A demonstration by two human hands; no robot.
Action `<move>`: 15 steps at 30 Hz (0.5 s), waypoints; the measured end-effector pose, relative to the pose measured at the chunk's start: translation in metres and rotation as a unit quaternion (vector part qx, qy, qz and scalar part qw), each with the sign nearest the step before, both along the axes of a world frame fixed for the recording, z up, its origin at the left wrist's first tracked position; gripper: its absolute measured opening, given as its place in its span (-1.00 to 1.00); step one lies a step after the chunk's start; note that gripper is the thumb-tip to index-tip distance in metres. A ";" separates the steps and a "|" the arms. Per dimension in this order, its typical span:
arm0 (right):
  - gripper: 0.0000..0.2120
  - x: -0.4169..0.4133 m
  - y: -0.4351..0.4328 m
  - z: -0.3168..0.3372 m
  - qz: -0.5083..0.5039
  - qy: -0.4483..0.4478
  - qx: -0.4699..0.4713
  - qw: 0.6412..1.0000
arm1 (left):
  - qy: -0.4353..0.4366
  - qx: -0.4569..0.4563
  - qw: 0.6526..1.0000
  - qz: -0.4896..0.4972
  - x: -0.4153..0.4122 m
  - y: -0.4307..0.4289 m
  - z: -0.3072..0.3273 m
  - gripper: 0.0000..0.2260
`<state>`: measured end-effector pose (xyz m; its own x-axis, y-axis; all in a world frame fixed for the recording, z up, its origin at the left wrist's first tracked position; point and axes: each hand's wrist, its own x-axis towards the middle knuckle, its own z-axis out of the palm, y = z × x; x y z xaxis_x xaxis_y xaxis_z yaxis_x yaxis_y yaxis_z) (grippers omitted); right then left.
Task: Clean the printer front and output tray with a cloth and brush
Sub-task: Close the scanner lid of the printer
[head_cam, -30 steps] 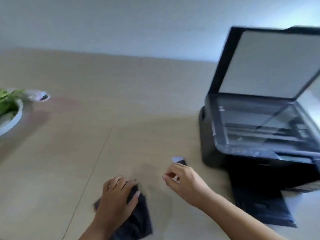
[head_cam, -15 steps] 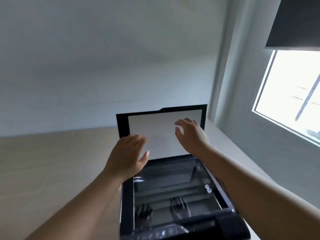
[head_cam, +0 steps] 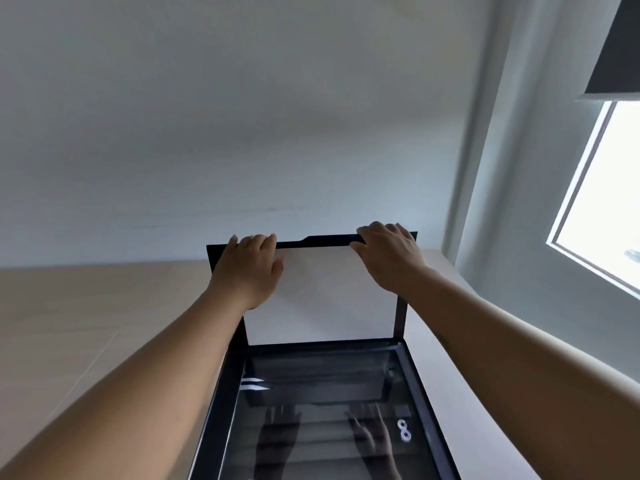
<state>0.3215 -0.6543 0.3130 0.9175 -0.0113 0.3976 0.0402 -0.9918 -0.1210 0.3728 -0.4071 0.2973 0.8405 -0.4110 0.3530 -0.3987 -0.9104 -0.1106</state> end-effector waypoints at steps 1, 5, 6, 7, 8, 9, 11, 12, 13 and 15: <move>-0.68 -0.006 0.000 -0.001 0.001 -0.020 -0.003 1.000 | -0.029 -0.014 0.999 -0.015 -0.005 0.003 -0.002 -0.55; -0.67 -0.037 0.001 -0.012 0.043 -0.069 -0.015 0.997 | -0.118 -0.044 0.989 -0.073 -0.039 0.019 -0.009 -0.54; -0.66 -0.050 0.002 -0.017 0.054 -0.077 -0.013 0.995 | -0.118 -0.045 0.988 -0.085 -0.051 0.023 -0.012 -0.55; -0.65 -0.063 0.003 -0.023 0.064 -0.089 -0.011 0.994 | -0.122 -0.051 0.987 -0.096 -0.064 0.028 -0.017 -0.56; -0.64 -0.077 0.004 -0.028 0.072 -0.102 -0.011 0.992 | -0.126 -0.058 0.985 -0.104 -0.076 0.031 -0.021 -0.58; -0.64 -0.093 0.007 -0.036 0.079 -0.104 -0.011 0.991 | -0.121 -0.060 0.985 -0.107 -0.089 0.036 -0.027 -0.59; -0.64 -0.126 0.012 -0.054 0.090 -0.095 -0.003 0.991 | -0.093 -0.059 0.987 -0.115 -0.114 0.044 -0.040 -0.60; -0.66 -0.140 0.014 -0.063 0.094 -0.094 0.008 0.991 | -0.074 -0.065 0.988 -0.121 -0.125 0.048 -0.047 -0.60; -0.67 -0.154 0.017 -0.073 0.099 -0.092 0.019 0.991 | -0.050 -0.077 0.988 -0.128 -0.136 0.051 -0.056 -0.61; -0.70 -0.179 0.022 -0.094 0.108 -0.091 0.036 0.989 | -0.016 -0.107 0.983 -0.150 -0.158 0.058 -0.077 -0.64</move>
